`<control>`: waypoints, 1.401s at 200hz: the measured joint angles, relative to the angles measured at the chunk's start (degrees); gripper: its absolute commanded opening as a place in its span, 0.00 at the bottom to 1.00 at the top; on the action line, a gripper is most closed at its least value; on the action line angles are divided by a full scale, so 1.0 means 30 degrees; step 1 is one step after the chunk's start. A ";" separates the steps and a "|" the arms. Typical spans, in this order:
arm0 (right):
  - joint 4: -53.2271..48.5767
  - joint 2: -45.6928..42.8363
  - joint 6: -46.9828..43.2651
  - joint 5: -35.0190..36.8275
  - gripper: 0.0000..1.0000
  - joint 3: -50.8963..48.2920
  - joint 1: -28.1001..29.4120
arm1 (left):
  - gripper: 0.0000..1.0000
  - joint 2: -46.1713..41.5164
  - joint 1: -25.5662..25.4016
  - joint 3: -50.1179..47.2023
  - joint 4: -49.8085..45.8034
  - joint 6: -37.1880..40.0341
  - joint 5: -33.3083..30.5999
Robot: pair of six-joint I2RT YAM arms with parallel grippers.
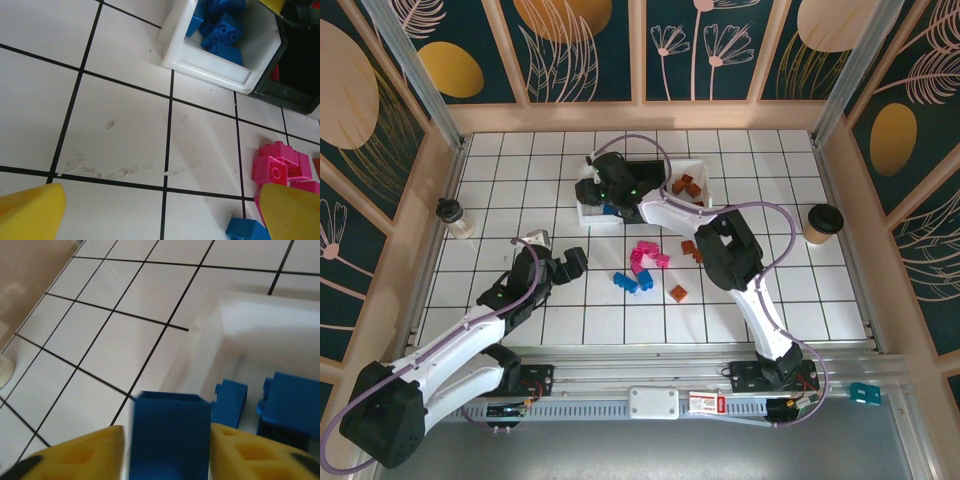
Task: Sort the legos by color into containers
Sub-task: Place the lego in the container, then pick up the lego from the bottom-center of the table.
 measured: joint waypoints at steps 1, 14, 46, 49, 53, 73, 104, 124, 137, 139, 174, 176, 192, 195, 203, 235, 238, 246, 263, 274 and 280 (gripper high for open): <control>-0.0022 0.0015 -0.0007 0.0007 0.56 0.0029 0.0000 | 0.99 0.0000 0.0000 0.0000 0.0000 0.0000 0.0000; -0.0262 0.0109 0.0044 0.0226 0.58 0.0328 -0.0095 | 0.99 0.0022 0.0000 0.0000 -0.0022 0.0000 0.0080; 0.0102 -0.0692 0.0000 0.0634 0.59 -0.0947 -0.0270 | 0.99 0.0284 0.0000 0.0000 -0.0036 0.0073 0.0656; 0.0248 -0.0984 0.0000 0.0663 0.59 -0.1406 -0.0277 | 0.99 0.0328 0.0000 0.0000 -0.0036 0.0095 0.0736; 0.0306 -0.1370 -0.0007 0.0670 0.59 -0.1996 -0.0284 | 0.99 0.0386 0.0000 0.0000 -0.0029 0.0109 0.0852; 0.0918 -0.4036 -0.0007 0.0685 0.60 -0.5668 -0.0277 | 0.99 0.0889 0.0000 0.0007 0.0102 0.0226 0.1377; 0.2149 -0.9668 0.0087 0.0889 0.61 -1.2160 -0.0160 | 0.99 0.1836 0.0000 0.0007 0.0561 0.0328 0.2018; 0.2565 -1.3187 0.0386 0.1209 0.62 -1.6211 0.0080 | 0.99 0.2390 0.0000 0.0007 0.0954 0.0379 0.2302; 0.2550 -1.4841 0.0743 0.1435 0.62 -1.8513 0.0277 | 0.99 0.2812 0.0000 0.0007 0.1246 0.0379 0.2448; 0.2455 -1.5081 0.0823 0.1435 0.63 -1.8877 0.0306 | 0.99 0.2863 0.0000 0.0007 0.1268 0.0379 0.2448; 0.0488 -1.7537 0.2135 0.2084 0.64 -2.3292 0.1173 | 0.99 0.4073 0.0000 0.0007 0.1851 0.0379 0.2594; 0.0350 -1.7653 0.2251 0.2142 0.64 -2.3460 0.1260 | 0.99 0.4146 0.0000 0.0007 0.1887 0.0379 0.2601; -0.0619 -1.8272 0.2783 0.2361 0.64 -2.4319 0.1872 | 0.99 0.4524 0.0000 0.0007 0.2098 0.0379 0.2667; -0.0750 -1.8331 0.2827 0.2404 0.64 -2.4400 0.1960 | 0.99 0.4597 0.0000 0.0007 0.2157 0.0379 0.2681; -0.0954 -1.8411 0.2958 0.2506 0.64 -2.4538 0.2164 | 0.99 0.4787 0.0000 0.0007 0.2317 0.0379 0.2776; -0.1180 -1.7886 0.3213 0.2900 0.63 -2.4567 0.2295 | 0.99 0.5319 0.0000 0.0015 0.2739 0.0372 0.3009; -0.1188 -1.7770 0.3220 0.2958 0.62 -2.4567 0.2295 | 0.99 0.5355 0.0000 0.0015 0.2761 0.0372 0.3016; -0.1195 -1.7435 0.3228 0.3038 0.61 -2.4567 0.2295 | 0.99 0.5428 0.0000 0.0022 0.2805 0.0372 0.3075; -0.1260 -1.6837 0.3191 0.3089 0.58 -2.4560 0.2295 | 0.99 0.5472 0.0000 0.0058 0.2812 0.0372 0.3096; -0.1333 -1.6582 0.3155 0.3213 0.56 -2.4538 0.2302 | 0.99 0.5472 0.0000 0.0080 0.2812 0.0372 0.3096; -0.1406 -1.6560 0.3155 0.3286 0.55 -2.4465 0.2317 | 0.99 0.5464 0.0000 0.0080 0.2827 0.0372 0.3096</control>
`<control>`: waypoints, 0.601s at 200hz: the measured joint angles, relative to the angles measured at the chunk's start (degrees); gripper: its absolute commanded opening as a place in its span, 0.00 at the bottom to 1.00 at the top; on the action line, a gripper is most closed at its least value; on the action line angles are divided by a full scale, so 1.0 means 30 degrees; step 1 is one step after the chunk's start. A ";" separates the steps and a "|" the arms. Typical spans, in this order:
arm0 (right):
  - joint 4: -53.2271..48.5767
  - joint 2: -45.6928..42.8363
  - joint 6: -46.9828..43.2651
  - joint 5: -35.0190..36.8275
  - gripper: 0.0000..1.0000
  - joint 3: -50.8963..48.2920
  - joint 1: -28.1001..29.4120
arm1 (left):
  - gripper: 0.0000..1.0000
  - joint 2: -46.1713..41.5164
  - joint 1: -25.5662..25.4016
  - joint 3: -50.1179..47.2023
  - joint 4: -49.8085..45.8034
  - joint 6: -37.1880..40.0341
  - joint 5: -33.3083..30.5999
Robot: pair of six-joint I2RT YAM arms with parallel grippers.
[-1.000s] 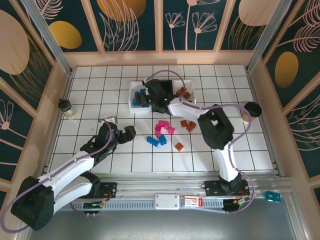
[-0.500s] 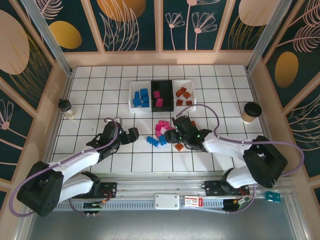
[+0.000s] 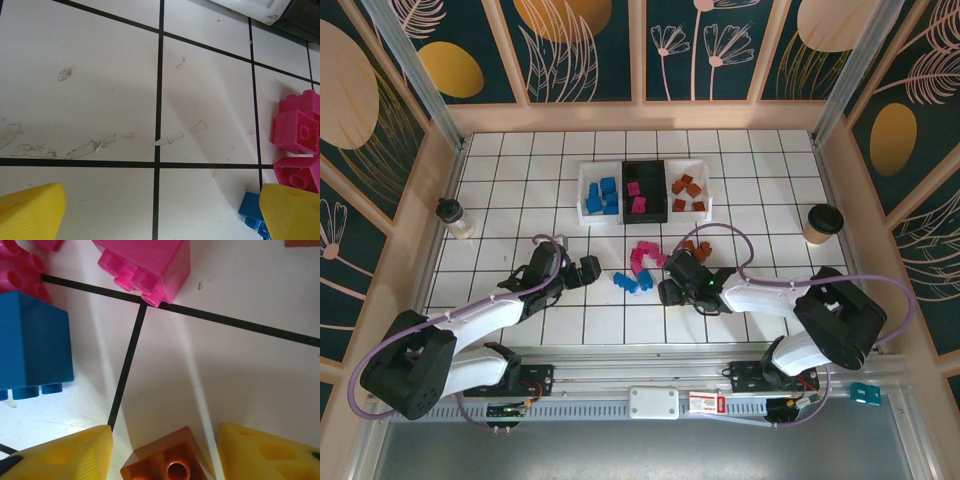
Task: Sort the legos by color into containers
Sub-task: Pick up the lego from the bottom-center of the table, then place the lego in the container.
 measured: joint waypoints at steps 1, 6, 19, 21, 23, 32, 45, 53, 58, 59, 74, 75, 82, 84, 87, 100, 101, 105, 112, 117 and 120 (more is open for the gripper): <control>-0.0015 0.0007 -0.0007 -0.0007 0.55 0.0015 0.0000 | 0.99 0.0000 0.0000 0.0000 0.0000 0.0000 0.0000; -0.0066 0.0007 -0.0007 0.0036 0.54 0.0051 0.0022 | 0.99 0.0000 0.0000 0.0000 0.0000 0.0000 0.0000; -0.0102 0.0066 -0.0036 0.0153 0.49 0.0051 0.0117 | 0.99 0.0000 0.0000 0.0000 0.0000 0.0000 0.0000; -0.0124 0.0073 -0.0029 0.0219 0.47 0.0051 0.0131 | 0.99 0.0000 0.0000 0.0000 0.0000 0.0000 0.0000; -0.0124 0.0080 -0.0073 0.0219 0.46 0.0051 0.0146 | 0.99 0.0000 0.0000 0.0000 0.0000 0.0000 0.0000; -0.0182 0.0109 -0.0117 0.0372 0.39 0.0051 0.0182 | 0.99 0.0000 0.0000 0.0000 0.0000 0.0000 0.0000; -0.0189 0.0109 -0.0117 0.0415 0.29 0.0087 0.0204 | 0.99 0.0000 0.0000 0.0000 0.0015 0.0000 0.0015; -0.0182 0.0095 -0.0117 0.0415 0.24 0.0124 0.0240 | 0.99 0.0000 0.0000 0.0000 0.0044 0.0000 0.0058; -0.0189 0.0066 -0.0226 0.0408 0.22 0.0146 0.0255 | 0.99 0.0000 0.0000 0.0000 0.0058 0.0000 0.0102; -0.0189 0.0066 -0.0175 0.0415 0.22 0.0146 0.0255 | 0.99 0.0000 0.0000 0.0000 0.0058 0.0000 0.0117; -0.0226 -0.0168 -0.0291 0.0335 0.18 0.0153 0.0197 | 0.99 0.0000 0.0000 0.0015 0.0073 0.0007 0.0335; -0.0240 -0.0182 -0.0350 0.0335 0.18 0.0153 0.0182 | 0.99 0.0000 0.0000 0.0015 0.0066 0.0015 0.0335; -0.0240 -0.0444 -0.0430 0.0262 0.16 0.0153 0.0066 | 0.99 0.0000 0.0000 0.0044 0.0066 0.0015 0.0386; -0.0240 -0.0517 -0.0437 0.0255 0.16 0.0153 0.0015 | 0.99 -0.0007 -0.0007 0.0051 0.0066 0.0029 0.0401; -0.0240 -0.0634 -0.0459 0.0182 0.16 0.0160 -0.0073 | 0.99 -0.0007 -0.0015 0.0066 0.0066 0.0051 0.0415; -0.0299 -0.1326 -0.0729 -0.0022 0.15 0.0423 -0.0838 | 0.99 -0.0073 -0.0073 0.0146 0.0066 0.0087 0.0452; -0.0299 -0.1370 -0.0743 -0.0022 0.15 0.0452 -0.0882 | 0.99 -0.0073 -0.0073 0.0146 0.0058 0.0087 0.0466; -0.0350 -0.1552 -0.0874 -0.0073 0.15 0.0634 -0.1195 | 0.99 -0.0109 -0.0073 0.0175 0.0058 0.0109 0.0481; -0.0357 -0.1836 -0.1056 -0.0189 0.15 0.1064 -0.1770 | 0.99 -0.0146 -0.0087 0.0219 0.0058 0.0138 0.0488; -0.0335 -0.2004 -0.1275 -0.0233 0.15 0.1494 -0.2222 | 0.99 -0.0182 -0.0087 0.0248 0.0058 0.0138 0.0488; -0.0335 -0.2069 -0.1355 -0.0291 0.14 0.1763 -0.2484 | 0.99 -0.0197 -0.0087 0.0255 0.0058 0.0146 0.0488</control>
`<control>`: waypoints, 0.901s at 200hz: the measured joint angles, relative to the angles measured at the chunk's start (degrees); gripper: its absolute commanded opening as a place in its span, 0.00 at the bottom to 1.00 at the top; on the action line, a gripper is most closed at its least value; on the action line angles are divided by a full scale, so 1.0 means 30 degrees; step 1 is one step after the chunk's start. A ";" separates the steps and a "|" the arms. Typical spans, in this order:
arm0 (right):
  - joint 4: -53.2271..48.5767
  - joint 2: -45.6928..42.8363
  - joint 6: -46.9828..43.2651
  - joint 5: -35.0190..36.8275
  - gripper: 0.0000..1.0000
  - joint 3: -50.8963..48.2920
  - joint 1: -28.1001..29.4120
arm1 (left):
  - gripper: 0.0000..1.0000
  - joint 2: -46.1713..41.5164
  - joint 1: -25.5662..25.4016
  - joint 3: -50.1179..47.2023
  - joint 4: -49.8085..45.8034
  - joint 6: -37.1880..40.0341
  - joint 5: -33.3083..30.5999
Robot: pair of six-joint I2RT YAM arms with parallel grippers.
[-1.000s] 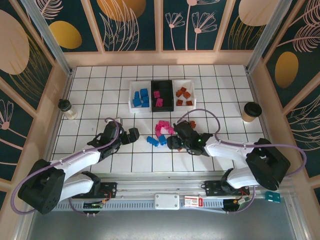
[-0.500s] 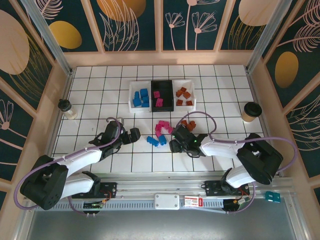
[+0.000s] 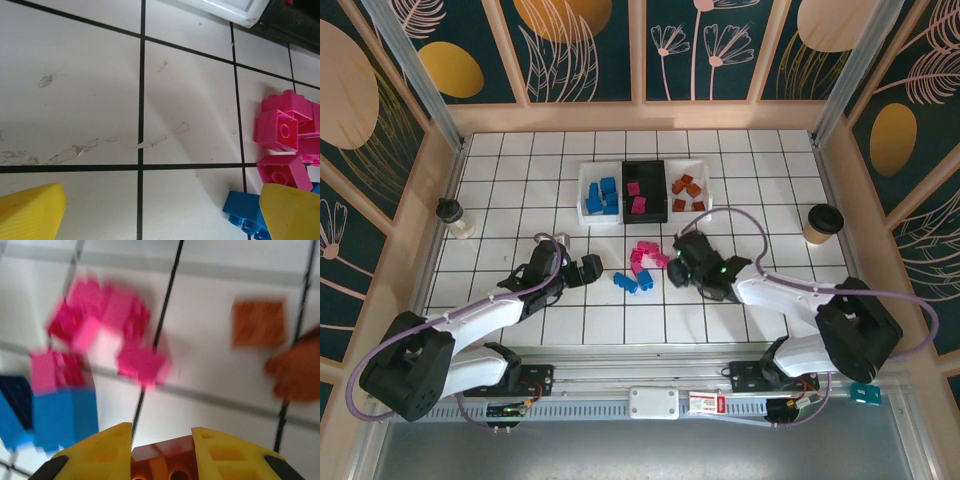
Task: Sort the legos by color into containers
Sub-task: Place the lego in the container.
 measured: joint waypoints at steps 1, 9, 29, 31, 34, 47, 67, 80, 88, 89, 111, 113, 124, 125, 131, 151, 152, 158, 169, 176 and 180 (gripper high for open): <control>0.0007 -0.0015 -0.0029 -0.0007 0.14 0.0073 -0.0058 | 0.99 -0.0007 0.0000 0.0007 0.0000 0.0000 0.0000; 0.0204 -0.0095 -0.0357 -0.0015 0.14 0.0903 -0.0765 | 0.99 -0.0080 0.0000 0.0044 0.0000 0.0000 0.0000; 0.1107 0.0146 -0.0976 -0.0219 0.15 0.2849 -0.2594 | 0.99 -0.0182 0.0000 0.0182 -0.0007 0.0000 0.0007; 0.1224 0.0248 -0.1027 -0.0262 0.15 0.3067 -0.2812 | 0.99 -0.0182 -0.0007 0.0197 -0.0007 0.0000 0.0015; 0.1377 0.0364 -0.1049 -0.0328 0.15 0.3366 -0.3082 | 0.99 -0.0182 -0.0007 0.0226 -0.0007 0.0000 0.0015; 0.2186 0.1406 -0.1195 -0.0517 0.14 0.4648 -0.4240 | 0.99 -0.0182 -0.0022 0.0328 -0.0015 0.0000 0.0066; 0.3118 0.4036 -0.1413 -0.0597 0.15 0.6637 -0.5588 | 0.99 -0.0182 -0.0051 0.0474 -0.0029 0.0015 0.0109; 0.3381 0.5974 -0.1530 -0.0670 0.17 0.7796 -0.6164 | 0.99 -0.0189 -0.0051 0.0568 -0.0044 0.0087 0.0211; 0.3453 0.7147 -0.1537 -0.0729 0.19 0.8459 -0.6426 | 0.99 -0.0189 -0.0087 0.0619 -0.0087 0.0146 0.0240; 0.3461 0.7257 -0.1537 -0.0729 0.20 0.8517 -0.6441 | 0.99 -0.0189 -0.0095 0.0627 -0.0087 0.0146 0.0240; 0.3271 0.9959 -0.1566 -0.0954 0.46 1.0258 -0.6805 | 0.99 -0.0197 -0.0124 0.0685 -0.0182 0.0240 0.0299; 0.3235 1.0083 -0.1690 -0.0962 0.49 1.0375 -0.6819 | 0.99 -0.0197 -0.0124 0.0685 -0.0189 0.0248 0.0306; 0.3067 1.0899 -0.1727 -0.0976 0.57 1.1111 -0.6863 | 0.99 -0.0197 -0.0124 0.0714 -0.0291 0.0313 0.0342; 0.3031 1.0987 -0.1770 -0.0976 0.57 1.1191 -0.6863 | 0.99 -0.0197 -0.0124 0.0714 -0.0299 0.0321 0.0342; 0.2951 1.1249 -0.1858 -0.0991 0.59 1.1504 -0.6863 | 0.99 -0.0197 -0.0124 0.0750 -0.0364 0.0364 0.0342; 0.2856 1.1373 -0.2025 -0.1013 0.60 1.2050 -0.6863 | 0.98 -0.0182 -0.0138 0.0962 -0.0525 0.0532 0.0357; 0.2871 1.1366 -0.2033 -0.1020 0.60 1.2050 -0.6856 | 0.98 -0.0175 -0.0146 0.0976 -0.0532 0.0539 0.0350; 0.2965 1.1264 -0.2025 -0.1020 0.60 1.2065 -0.6856 | 0.98 -0.0117 -0.0211 0.1107 -0.0554 0.0627 0.0342; 0.3184 1.0965 -0.2018 -0.1035 0.61 1.1854 -0.6827 | 0.98 0.0131 -0.0481 0.1479 -0.0685 0.0874 0.0291; 0.3351 1.0593 -0.2018 -0.1035 0.61 1.1489 -0.6783 | 0.97 0.0379 -0.0765 0.1800 -0.0816 0.1020 0.0197; 0.3475 1.0265 -0.2004 -0.1035 0.61 1.1125 -0.6739 | 0.97 0.0597 -0.1005 0.2033 -0.0903 0.1151 0.0117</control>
